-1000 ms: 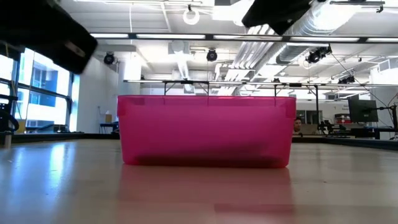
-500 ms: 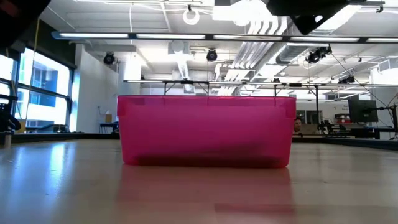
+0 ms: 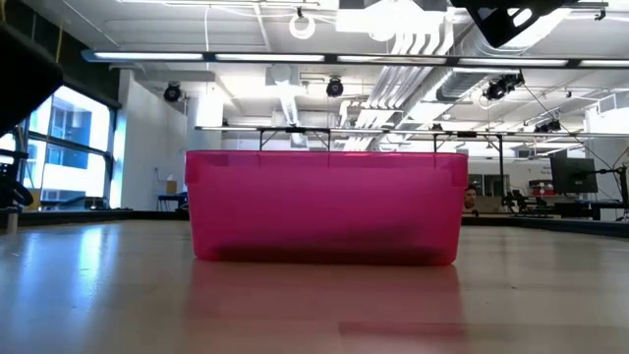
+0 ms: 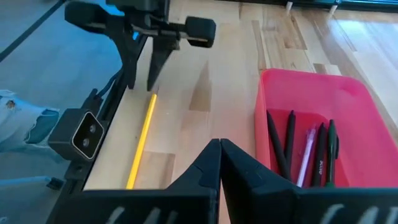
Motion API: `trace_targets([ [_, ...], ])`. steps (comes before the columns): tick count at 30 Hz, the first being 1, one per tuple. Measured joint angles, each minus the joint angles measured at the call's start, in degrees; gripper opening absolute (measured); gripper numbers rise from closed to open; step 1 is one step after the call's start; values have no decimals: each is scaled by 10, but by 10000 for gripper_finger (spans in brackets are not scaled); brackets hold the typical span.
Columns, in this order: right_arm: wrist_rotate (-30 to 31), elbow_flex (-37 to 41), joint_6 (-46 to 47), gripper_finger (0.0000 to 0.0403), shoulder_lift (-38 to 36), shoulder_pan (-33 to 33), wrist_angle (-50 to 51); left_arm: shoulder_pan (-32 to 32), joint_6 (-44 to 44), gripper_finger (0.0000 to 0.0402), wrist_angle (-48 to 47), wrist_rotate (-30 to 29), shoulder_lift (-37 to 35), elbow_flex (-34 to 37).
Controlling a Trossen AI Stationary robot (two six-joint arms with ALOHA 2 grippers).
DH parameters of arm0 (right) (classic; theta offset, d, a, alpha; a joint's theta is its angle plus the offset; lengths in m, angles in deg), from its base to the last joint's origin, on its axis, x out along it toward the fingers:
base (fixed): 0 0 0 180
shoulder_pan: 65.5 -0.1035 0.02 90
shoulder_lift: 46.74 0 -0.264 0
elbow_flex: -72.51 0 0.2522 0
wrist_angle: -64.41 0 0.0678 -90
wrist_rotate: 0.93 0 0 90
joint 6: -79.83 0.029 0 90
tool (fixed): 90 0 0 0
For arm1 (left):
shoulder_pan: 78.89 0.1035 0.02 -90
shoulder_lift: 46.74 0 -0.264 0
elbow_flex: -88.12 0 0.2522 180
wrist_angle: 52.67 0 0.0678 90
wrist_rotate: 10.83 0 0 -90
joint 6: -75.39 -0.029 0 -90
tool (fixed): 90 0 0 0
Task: Sort crayons/erasers/pens/pencils in bins
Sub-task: Put the yellow pencil into the transparent bin
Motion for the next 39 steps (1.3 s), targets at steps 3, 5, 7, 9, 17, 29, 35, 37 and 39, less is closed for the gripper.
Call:
trace_targets([
  [3,0,0,0,0,0,-1,-1,4,4,114,-3,1,8,0],
  [5,0,0,-1,0,0,-2,-2,6,4,116,-1,5,13,0],
  [7,0,0,-1,0,0,-2,-2,9,4,116,-2,12,21,0],
  [9,0,0,-1,0,0,-2,-2,14,6,113,-1,13,24,-1],
  [17,0,0,-1,0,0,-2,-4,30,-13,62,-7,30,28,-2],
  [29,-19,0,0,0,-3,-9,-1,42,-37,5,-47,47,21,4],
  [35,-19,3,80,1,-3,-30,10,41,-37,1,-77,27,7,7],
  [37,-31,5,130,7,2,-39,17,41,-37,1,-78,24,7,7],
  [39,-42,5,161,22,20,-50,9,41,-36,1,-78,22,7,7],
])
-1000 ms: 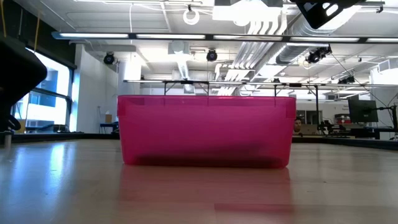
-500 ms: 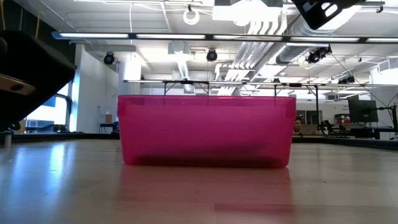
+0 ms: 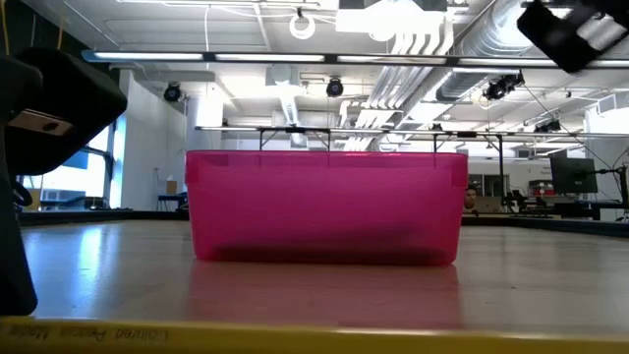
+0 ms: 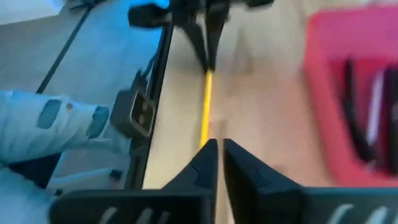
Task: Sort crayons/erasers/pens/pencils in bins
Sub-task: Put the yellow pencil into the transparent bin
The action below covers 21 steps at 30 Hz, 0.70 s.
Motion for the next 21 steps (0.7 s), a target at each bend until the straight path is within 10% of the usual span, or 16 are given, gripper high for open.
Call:
trace_targets([
  [10,-6,-68,59,142,134,-29,6,0,10,0,17,-9,0,1],
  [21,12,-202,63,127,233,-16,191,4,15,0,27,-7,1,1],
])
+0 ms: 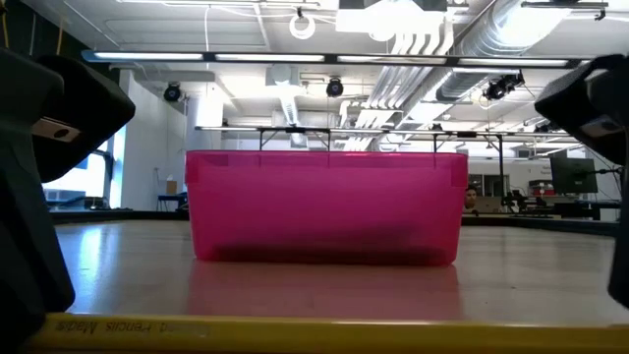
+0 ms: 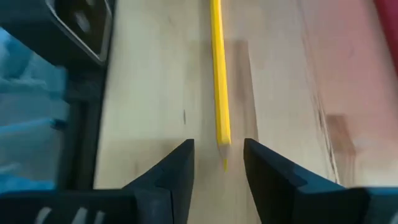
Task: Sort crayons/erasers/pens/pencils in bins
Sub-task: Put the yellow pencil into the transparent bin
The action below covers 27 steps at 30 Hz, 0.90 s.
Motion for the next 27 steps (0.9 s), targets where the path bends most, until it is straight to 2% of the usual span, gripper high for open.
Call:
trace_targets([
  [3,0,-17,12,115,11,0,29,0,0,0,0,0,0,0],
  [18,-19,-18,19,14,19,8,26,8,0,2,12,9,0,0],
  [24,-19,-18,35,3,20,8,33,10,0,31,-5,14,-11,-3],
  [27,-20,-18,41,3,20,8,33,8,7,55,-37,1,-41,-2],
])
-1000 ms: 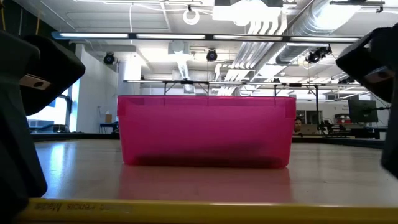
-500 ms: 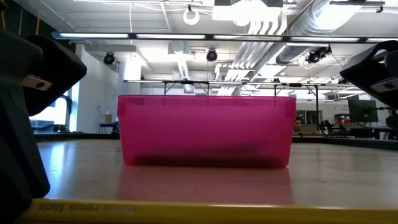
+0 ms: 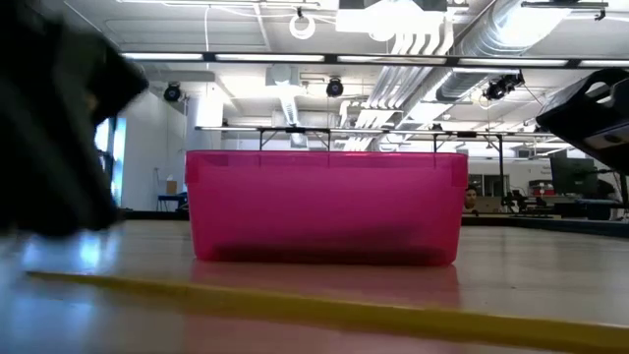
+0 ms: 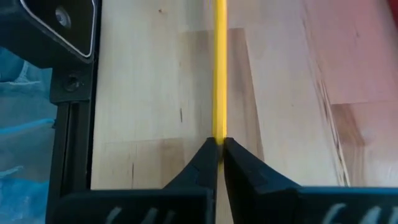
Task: Sort crayons/erasers/pens/pencils in bins
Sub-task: Put the yellow pencil into the transparent bin
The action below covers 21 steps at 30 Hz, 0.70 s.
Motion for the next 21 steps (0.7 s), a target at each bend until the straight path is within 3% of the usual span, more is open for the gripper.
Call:
trace_targets([
  [6,25,1,23,3,2,-10,-9,-31,51,97,-29,-56,-58,29],
  [11,70,2,81,3,5,-25,-10,-63,108,98,21,-93,-97,93],
  [21,218,4,189,2,6,-50,-24,-75,158,61,423,-82,-108,257],
])
